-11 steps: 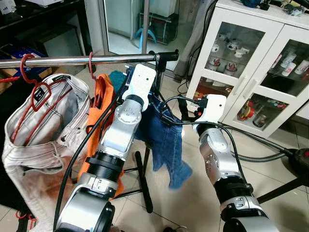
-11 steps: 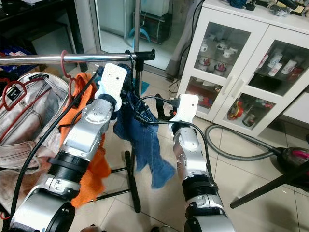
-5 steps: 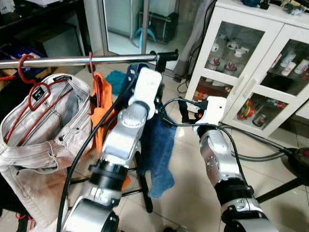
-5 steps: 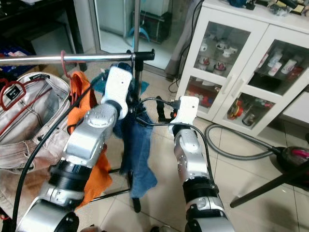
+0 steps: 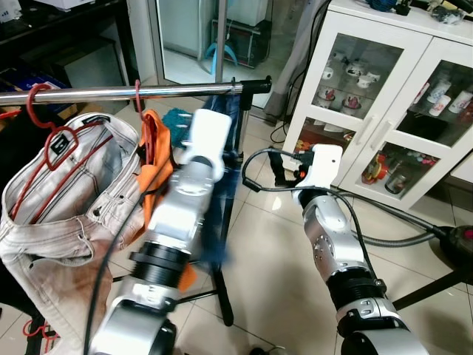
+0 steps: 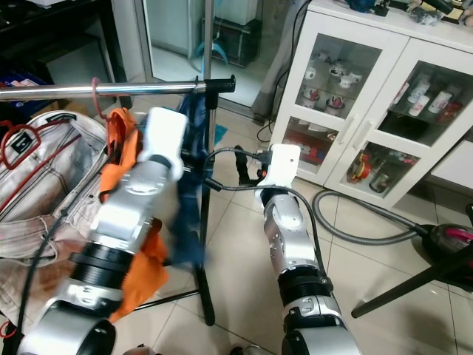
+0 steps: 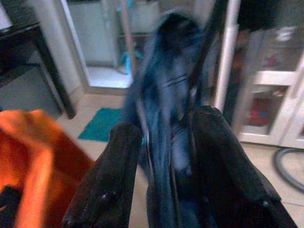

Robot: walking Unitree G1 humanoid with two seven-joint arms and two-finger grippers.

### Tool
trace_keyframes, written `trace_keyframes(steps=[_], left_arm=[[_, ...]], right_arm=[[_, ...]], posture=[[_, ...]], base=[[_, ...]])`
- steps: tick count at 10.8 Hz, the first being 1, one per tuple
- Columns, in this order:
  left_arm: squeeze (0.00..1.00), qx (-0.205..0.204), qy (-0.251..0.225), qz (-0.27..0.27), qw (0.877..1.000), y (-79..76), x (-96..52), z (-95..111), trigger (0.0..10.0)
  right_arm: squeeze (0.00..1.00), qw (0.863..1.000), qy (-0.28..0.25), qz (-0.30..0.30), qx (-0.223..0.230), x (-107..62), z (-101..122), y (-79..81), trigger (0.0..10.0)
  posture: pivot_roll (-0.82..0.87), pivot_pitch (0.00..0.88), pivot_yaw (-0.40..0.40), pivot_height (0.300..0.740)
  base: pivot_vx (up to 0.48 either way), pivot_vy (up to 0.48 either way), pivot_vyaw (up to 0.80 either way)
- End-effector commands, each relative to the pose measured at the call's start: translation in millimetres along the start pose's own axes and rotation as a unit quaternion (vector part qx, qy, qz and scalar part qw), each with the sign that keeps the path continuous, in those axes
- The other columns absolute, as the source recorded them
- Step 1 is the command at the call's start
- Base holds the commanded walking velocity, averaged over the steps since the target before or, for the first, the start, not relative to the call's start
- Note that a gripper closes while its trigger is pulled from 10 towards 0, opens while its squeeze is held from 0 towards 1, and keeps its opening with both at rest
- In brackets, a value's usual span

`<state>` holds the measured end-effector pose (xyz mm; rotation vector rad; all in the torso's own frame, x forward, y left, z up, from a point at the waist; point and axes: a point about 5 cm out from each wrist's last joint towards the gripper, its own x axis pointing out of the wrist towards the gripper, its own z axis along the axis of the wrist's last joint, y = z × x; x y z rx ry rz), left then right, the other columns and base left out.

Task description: Hang hanger

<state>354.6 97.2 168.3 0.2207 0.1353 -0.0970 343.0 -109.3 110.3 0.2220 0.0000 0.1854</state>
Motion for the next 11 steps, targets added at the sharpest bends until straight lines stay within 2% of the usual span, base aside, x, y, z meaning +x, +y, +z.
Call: trace_keyframes(steps=[1,5,6,7,11], left_arm=[[0.0,0.017,0.011,0.014,1.0,3.7,1.7,-5,10.0],[0.0,0.045,0.005,0.012,0.999,14.8,13.6,-6,10.0],[0.0,0.048,-0.001,0.002,0.999,16.7,14.7,-5,2.2],[0.0,0.049,-0.01,-0.002,0.999,17.9,15.3,-4,0.0],[0.0,0.034,-0.063,-0.034,0.997,17.9,12.6,8,0.0]], right_arm=[[0.0,1.0,-0.001,0.0,-0.002,1.7,3,-2.3,10.0],[0.0,1.0,0.003,0.0,-0.002,1.9,1,-2.9,10.0],[0.0,1.0,0.005,-0.002,-0.002,1.8,1,-3.3,10.0],[0.0,1.0,0.005,-0.002,-0.003,1.7,1,-3.6,10.0],[0.0,1.0,0.005,-0.009,-0.005,0.8,1,-7.6,10.0]], posture=[[0.12,0.0,-0.086,0.74],[0.11,0.0,-0.087,0.74],[0.11,0.0,-0.087,0.74],[0.11,0.0,-0.086,0.74],[0.1,0.0,-0.082,0.74]], base=[[0.0,0.0,0.0],[0.0,0.0,0.0],[0.0,0.0,0.0],[0.0,0.0,0.0],[0.0,0.0,0.0]])
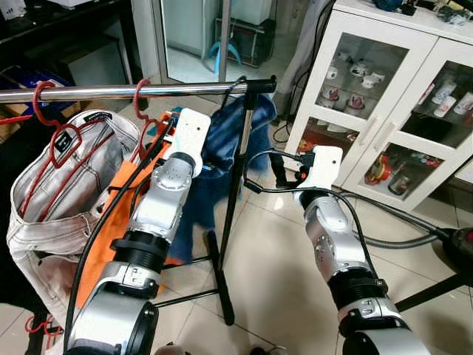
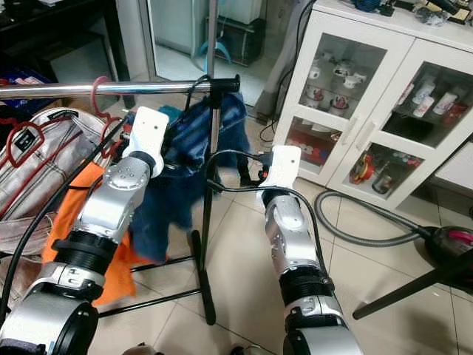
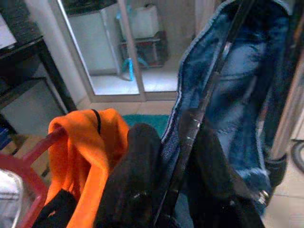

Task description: Hang hanger

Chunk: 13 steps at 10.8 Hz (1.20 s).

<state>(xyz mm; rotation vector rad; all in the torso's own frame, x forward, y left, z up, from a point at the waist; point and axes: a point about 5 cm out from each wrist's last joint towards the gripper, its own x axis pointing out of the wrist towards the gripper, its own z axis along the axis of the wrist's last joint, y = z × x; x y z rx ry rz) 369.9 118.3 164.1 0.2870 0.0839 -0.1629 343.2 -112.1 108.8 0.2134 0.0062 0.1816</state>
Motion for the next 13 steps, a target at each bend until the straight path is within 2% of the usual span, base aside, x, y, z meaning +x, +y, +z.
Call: trace_keyframes(steps=[1,4,6,7,8,10,13], left_arm=[[0.0,-0.005,-0.046,-0.015,0.999,-3.2,-1.6,17,0.0],[0.0,-0.012,-0.058,-0.044,0.997,-4.3,-2.0,18,0.0],[0.0,-0.009,-0.086,-0.053,0.995,-7.9,-7.4,30,0.0],[0.0,-0.015,-0.1,-0.057,0.993,-14.1,-12.7,37,0.0],[0.0,-0.042,-0.106,-0.04,0.993,-20.1,-22.7,38,0.0],[0.0,-0.054,-0.1,0.007,0.993,-21.7,-37.4,26,0.0],[0.0,-0.056,-0.049,0.028,0.997,-22.2,-47.9,-3,0.0]], right_arm=[[0.0,1.0,0.002,-0.008,-0.002,1.1,2,-5.4,10.0],[0.0,1.0,0.004,-0.008,-0.003,1.3,2,-6.5,10.0],[0.0,1.0,0.005,-0.005,-0.005,1.9,2,-5.6,10.0],[0.0,1.0,0.005,-0.006,-0.006,1.9,2,-6.2,10.0],[0.0,1.0,0.005,-0.007,-0.006,1.2,2,-6.8,10.0],[0.0,1.0,0.006,-0.01,-0.008,-0.8,1,-9.0,10.0],[0.0,1.0,0.008,-0.011,-0.011,-1.9,0,-12.3,10.0]], posture=[[0.1,0.0,-0.083,0.74],[0.1,0.004,-0.09,0.74],[0.11,0.006,-0.091,0.74],[0.11,0.006,-0.091,0.74],[0.1,0.007,-0.088,0.74],[0.1,0.011,-0.088,0.74],[0.1,0.018,-0.095,0.74]], base=[[0.0,0.0,0.0],[0.0,0.0,0.0],[0.0,0.0,0.0],[0.0,0.0,0.0],[0.0,0.0,0.0],[0.0,0.0,0.0],[0.0,0.0,0.0]])
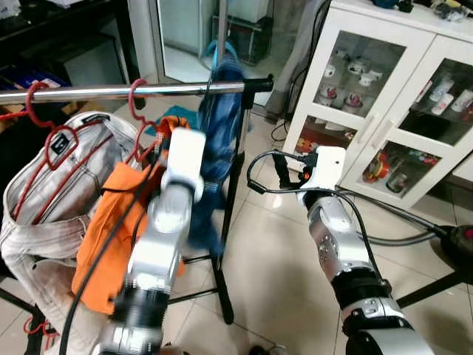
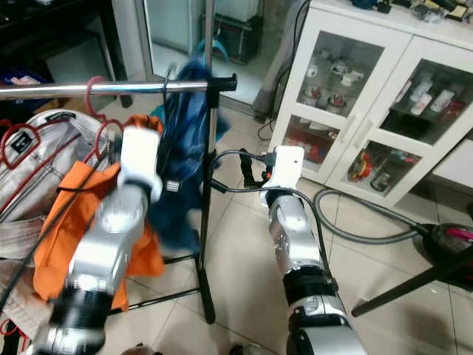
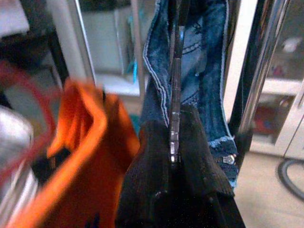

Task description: Hang hanger

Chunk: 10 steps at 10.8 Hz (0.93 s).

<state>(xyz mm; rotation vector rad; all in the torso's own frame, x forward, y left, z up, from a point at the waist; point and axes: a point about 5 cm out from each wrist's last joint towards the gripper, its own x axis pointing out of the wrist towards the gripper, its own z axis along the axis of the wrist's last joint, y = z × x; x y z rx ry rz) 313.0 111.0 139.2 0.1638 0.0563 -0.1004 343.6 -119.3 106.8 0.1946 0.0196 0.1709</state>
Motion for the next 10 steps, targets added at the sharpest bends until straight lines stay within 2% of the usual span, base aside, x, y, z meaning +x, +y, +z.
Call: trace_keyframes(steps=[1,2,3,4,6,7,9,10], left_arm=[[0.0,0.001,0.001,-0.003,1.0,-7.6,-2.3,0,0.0],[0.0,0.005,-0.004,-0.011,1.0,-14.6,-5.0,0,0.0],[0.0,0.02,-0.004,-0.046,0.999,-27.7,-6.9,2,0.0],[0.0,0.015,0.01,-0.06,0.998,-30.7,-9.1,-4,0.0],[0.0,0.01,0.037,-0.063,0.997,-15.8,-18.0,-18,0.0],[0.0,-0.002,0.028,-0.072,0.997,-6.6,-29.3,-19,0.0],[0.0,-0.012,0.003,-0.063,0.998,4.6,-35.5,-11,0.0],[0.0,-0.026,-0.022,-0.032,0.999,12.3,-32.0,4,10.0]], right_arm=[[0.0,1.0,0.003,-0.005,-0.006,-2.0,1,-6.6,10.0],[0.0,1.0,0.004,-0.004,-0.008,-2.4,1,-7.7,10.0],[0.0,1.0,0.006,-0.003,-0.009,-2.9,0,-8.1,10.0],[0.0,1.0,0.007,-0.002,-0.009,-3.3,-1,-8.2,10.0],[0.0,1.0,0.01,-0.008,-0.009,-1.7,1,-13.0,10.0],[0.0,1.0,0.01,-0.014,-0.01,-2.3,1,-17.1,10.0],[0.0,1.0,0.012,-0.021,-0.008,-4.0,-1,-19.4,10.0],[0.0,1.0,0.015,-0.02,-0.005,-5.5,-5,-16.0,10.0]], posture=[[0.09,0.02,-0.1,0.74],[0.09,0.022,-0.106,0.74],[0.09,0.024,-0.108,0.74],[0.09,0.031,-0.108,0.74],[0.09,0.037,-0.108,0.74],[0.09,0.033,-0.105,0.74],[0.09,0.024,-0.098,0.74],[0.1,0.022,-0.094,0.74]], base=[[0.0,0.0,0.0],[0.0,0.0,0.0],[0.0,0.0,0.0],[0.0,0.0,0.0],[0.0,0.0,0.0],[0.0,0.0,0.0],[0.0,0.0,0.0],[0.0,0.0,0.0]])
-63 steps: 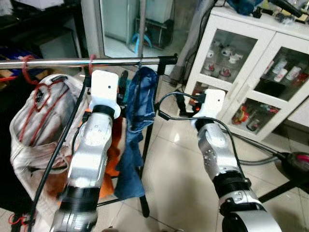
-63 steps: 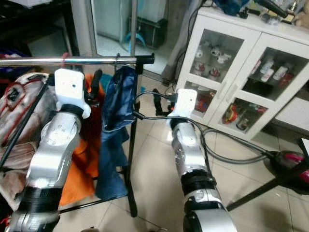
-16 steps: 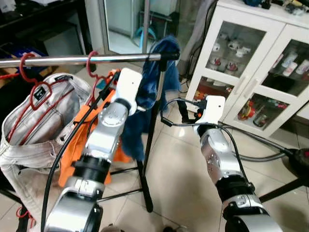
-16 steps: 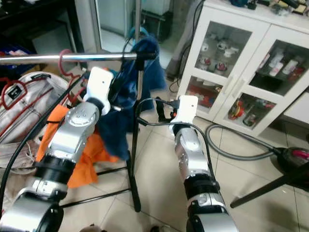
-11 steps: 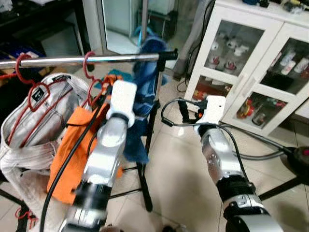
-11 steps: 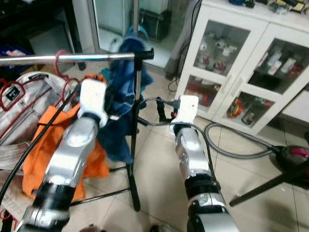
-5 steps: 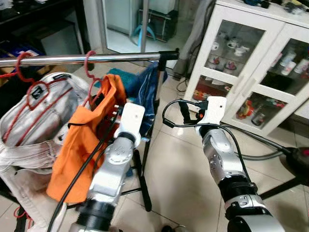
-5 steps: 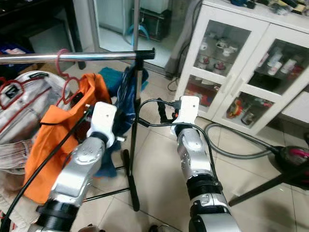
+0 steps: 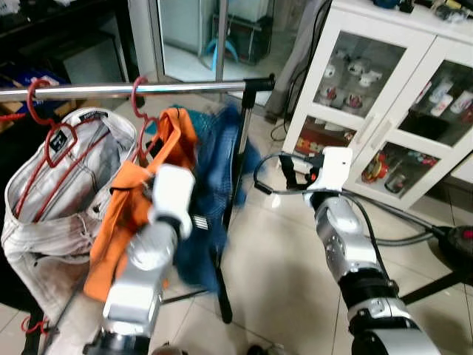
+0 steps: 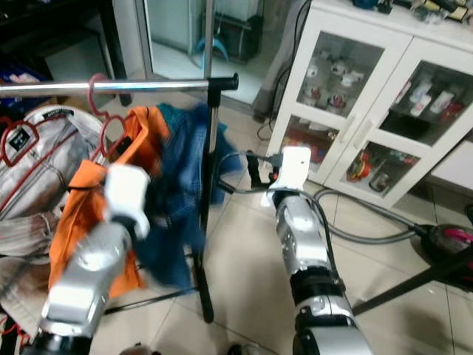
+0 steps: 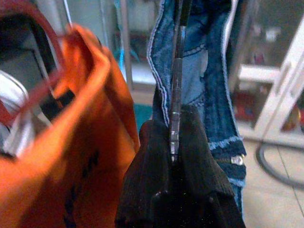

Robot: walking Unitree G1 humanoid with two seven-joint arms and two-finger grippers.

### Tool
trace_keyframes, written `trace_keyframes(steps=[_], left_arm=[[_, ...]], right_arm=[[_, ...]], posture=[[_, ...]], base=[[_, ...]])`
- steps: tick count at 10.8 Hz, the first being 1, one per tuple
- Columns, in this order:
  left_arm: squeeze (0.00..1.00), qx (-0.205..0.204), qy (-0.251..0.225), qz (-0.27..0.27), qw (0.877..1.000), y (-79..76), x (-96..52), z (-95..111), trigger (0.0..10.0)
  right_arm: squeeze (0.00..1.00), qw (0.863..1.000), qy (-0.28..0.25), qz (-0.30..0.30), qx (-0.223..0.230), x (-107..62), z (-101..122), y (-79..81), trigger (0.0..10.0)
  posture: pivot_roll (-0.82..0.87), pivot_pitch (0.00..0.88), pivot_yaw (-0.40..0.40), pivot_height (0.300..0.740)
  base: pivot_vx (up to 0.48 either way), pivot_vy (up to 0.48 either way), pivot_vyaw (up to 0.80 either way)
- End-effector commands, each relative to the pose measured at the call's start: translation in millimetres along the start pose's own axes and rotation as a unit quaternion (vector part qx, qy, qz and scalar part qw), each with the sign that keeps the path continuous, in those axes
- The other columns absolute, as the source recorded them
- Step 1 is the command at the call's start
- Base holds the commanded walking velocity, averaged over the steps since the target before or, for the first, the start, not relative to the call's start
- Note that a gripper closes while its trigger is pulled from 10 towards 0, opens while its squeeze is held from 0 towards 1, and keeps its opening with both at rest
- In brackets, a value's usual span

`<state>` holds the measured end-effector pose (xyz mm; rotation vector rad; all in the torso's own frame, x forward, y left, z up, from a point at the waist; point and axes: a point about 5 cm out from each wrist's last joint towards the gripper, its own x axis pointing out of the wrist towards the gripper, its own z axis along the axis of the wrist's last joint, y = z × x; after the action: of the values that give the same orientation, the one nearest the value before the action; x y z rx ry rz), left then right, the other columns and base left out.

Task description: Hang hanger

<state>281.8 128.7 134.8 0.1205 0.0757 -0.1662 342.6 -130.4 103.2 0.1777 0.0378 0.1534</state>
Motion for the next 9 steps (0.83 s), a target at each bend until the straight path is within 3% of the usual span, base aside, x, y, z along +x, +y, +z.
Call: trace_keyframes(steps=[1,6,9], left_arm=[[0.0,-0.005,-0.038,0.002,0.999,-0.8,2.6,16.8,10.0],[0.0,0.003,-0.047,-0.006,0.999,-4.1,10.6,20.7,10.0],[0.0,0.008,-0.054,-0.002,0.998,-1.9,12.5,22.1,10.0]], right_arm=[[0.0,1.0,0.009,-0.008,0.003,-2.1,-4.7,-2.9,10.0],[0.0,1.0,0.007,-0.013,0.002,-1.3,-4.4,-6.1,10.0],[0.0,1.0,0.005,-0.01,-0.003,-0.5,-3.1,-6.4,10.0]], posture=[[0.1,0.02,-0.091,0.74],[0.09,0.0,-0.083,0.74],[0.09,0.0,-0.088,0.74]], base=[[0.0,0.0,0.0],[-0.382,0.0,0.0],[-0.086,0.0,0.0]])
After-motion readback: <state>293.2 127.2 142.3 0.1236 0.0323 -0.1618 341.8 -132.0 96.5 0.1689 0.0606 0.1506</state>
